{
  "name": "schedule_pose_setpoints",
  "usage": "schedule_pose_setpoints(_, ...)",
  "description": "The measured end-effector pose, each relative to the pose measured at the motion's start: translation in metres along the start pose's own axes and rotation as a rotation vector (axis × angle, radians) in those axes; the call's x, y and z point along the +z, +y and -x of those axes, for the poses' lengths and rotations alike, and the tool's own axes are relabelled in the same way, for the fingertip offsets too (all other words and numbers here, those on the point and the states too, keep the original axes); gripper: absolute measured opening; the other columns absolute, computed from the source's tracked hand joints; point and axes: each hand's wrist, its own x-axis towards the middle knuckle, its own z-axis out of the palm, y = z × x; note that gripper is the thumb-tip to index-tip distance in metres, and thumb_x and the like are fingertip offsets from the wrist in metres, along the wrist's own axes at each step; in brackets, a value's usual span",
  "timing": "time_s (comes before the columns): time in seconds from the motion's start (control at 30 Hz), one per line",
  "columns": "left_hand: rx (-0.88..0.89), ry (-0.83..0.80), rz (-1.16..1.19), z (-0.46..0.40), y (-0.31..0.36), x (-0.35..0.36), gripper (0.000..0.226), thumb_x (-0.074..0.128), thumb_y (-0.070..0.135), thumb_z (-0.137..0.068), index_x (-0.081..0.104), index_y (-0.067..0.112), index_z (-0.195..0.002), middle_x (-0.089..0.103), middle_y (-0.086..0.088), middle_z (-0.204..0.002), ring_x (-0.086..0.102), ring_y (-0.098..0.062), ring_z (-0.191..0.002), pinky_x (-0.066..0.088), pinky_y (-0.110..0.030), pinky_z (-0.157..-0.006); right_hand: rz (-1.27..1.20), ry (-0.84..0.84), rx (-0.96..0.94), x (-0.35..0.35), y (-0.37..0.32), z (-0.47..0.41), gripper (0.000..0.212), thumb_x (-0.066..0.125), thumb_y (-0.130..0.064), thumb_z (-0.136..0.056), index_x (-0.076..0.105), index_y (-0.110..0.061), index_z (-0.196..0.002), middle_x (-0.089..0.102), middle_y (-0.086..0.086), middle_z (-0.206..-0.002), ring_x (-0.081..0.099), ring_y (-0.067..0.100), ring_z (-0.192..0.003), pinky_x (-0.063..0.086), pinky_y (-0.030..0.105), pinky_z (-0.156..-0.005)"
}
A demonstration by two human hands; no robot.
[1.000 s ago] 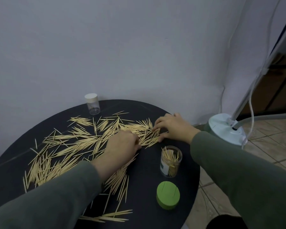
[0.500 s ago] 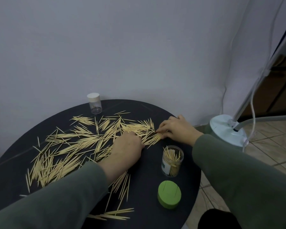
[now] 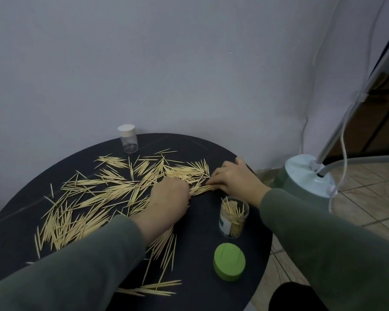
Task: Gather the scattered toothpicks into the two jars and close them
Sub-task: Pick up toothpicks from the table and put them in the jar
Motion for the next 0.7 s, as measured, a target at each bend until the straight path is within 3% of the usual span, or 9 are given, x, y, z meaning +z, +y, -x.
schedule_pose_setpoints(0.2,-0.009,0.024,-0.046,0.002,0.003,-0.004,0.021,0.054,0.028,-0.096,0.066,0.018,-0.109,0.065,-0.002,-0.106,0.06,-0.022,-0.101,0.051,-0.034,-0.079,0.046,0.005,-0.02,-0.003,-0.008,-0.001,0.033,0.046,-0.041,-0.098,0.057,-0.038,-0.129,0.058,-0.013,-0.125,0.043,0.014,-0.112,0.024,0.039,-0.096)
schedule_pose_setpoints(0.43,-0.009,0.059,-0.009,0.004,0.001,-0.002,0.019,0.051,0.024,-0.097,0.059,0.018,-0.111,0.063,-0.002,-0.109,0.057,-0.023,-0.102,0.047,-0.035,-0.077,0.047,0.016,-0.009,-0.007,-0.01,0.001,0.031,0.046,-0.041,-0.098,0.06,-0.035,-0.125,0.06,-0.013,-0.126,0.045,0.013,-0.112,0.022,0.039,-0.096)
schedule_pose_setpoints(0.7,0.021,0.029,-0.072,0.002,0.003,-0.001,0.022,0.05,0.024,-0.099,0.063,0.018,-0.115,0.063,-0.004,-0.109,0.053,-0.022,-0.107,0.049,-0.035,-0.081,0.064,0.017,-0.032,-0.01,-0.012,0.006,0.032,0.045,-0.039,-0.099,0.058,-0.038,-0.128,0.059,-0.011,-0.123,0.044,0.015,-0.109,0.023,0.038,-0.092)
